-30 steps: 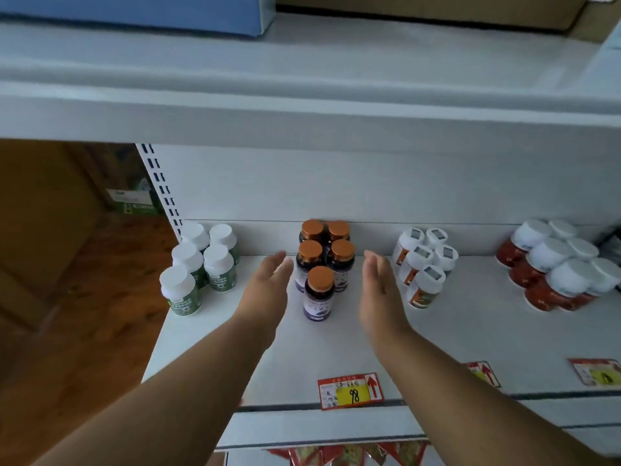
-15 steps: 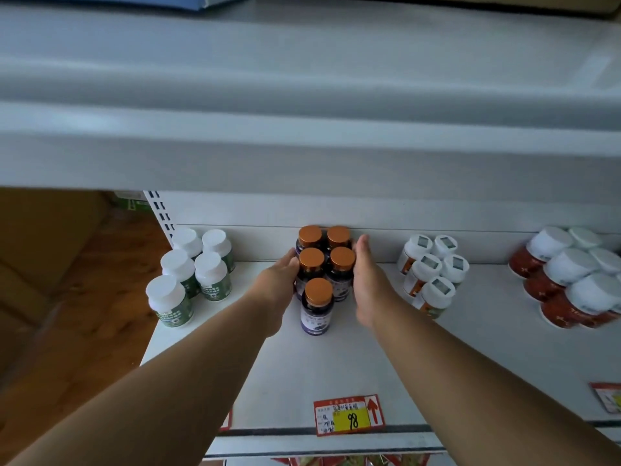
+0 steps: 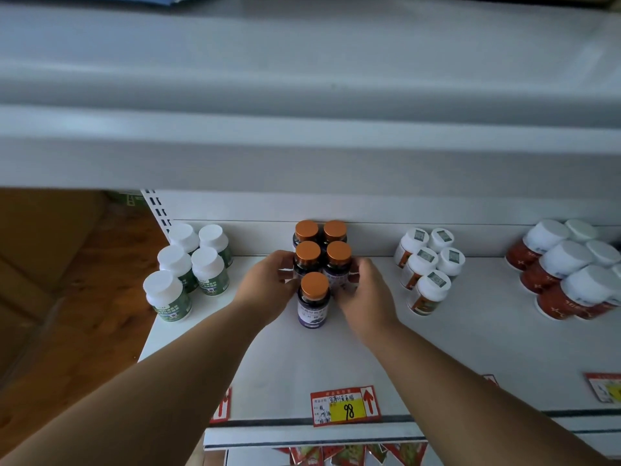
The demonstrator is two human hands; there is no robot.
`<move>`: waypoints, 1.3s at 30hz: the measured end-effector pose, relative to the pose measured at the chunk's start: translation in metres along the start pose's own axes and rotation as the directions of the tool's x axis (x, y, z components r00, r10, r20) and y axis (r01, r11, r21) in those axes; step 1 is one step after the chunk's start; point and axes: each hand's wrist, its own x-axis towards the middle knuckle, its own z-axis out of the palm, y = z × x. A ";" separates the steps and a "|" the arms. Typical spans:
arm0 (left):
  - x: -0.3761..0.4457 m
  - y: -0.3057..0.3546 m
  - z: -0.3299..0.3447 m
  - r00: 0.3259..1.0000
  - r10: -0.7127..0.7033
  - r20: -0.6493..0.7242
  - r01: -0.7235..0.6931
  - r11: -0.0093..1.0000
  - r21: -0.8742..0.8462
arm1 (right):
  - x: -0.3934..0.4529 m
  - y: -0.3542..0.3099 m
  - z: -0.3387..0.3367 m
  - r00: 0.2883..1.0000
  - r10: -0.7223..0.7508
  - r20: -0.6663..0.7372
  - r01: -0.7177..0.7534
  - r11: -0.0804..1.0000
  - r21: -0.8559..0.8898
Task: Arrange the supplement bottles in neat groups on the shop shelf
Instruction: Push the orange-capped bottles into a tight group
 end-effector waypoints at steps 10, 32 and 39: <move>0.003 -0.002 -0.005 0.998 0.046 0.037 -0.048 0.996 0.073 | -0.002 -0.007 -0.003 1.000 0.008 -0.015 -0.009 1.000 -0.022; -0.036 -0.018 -0.007 0.990 0.136 0.033 -0.140 0.973 0.182 | -0.048 -0.027 0.015 0.989 -0.100 0.109 0.102 0.995 -0.021; -0.034 -0.016 -0.006 0.991 0.124 0.047 -0.131 0.966 0.224 | -0.047 -0.027 0.015 0.988 -0.102 0.112 0.109 0.993 -0.055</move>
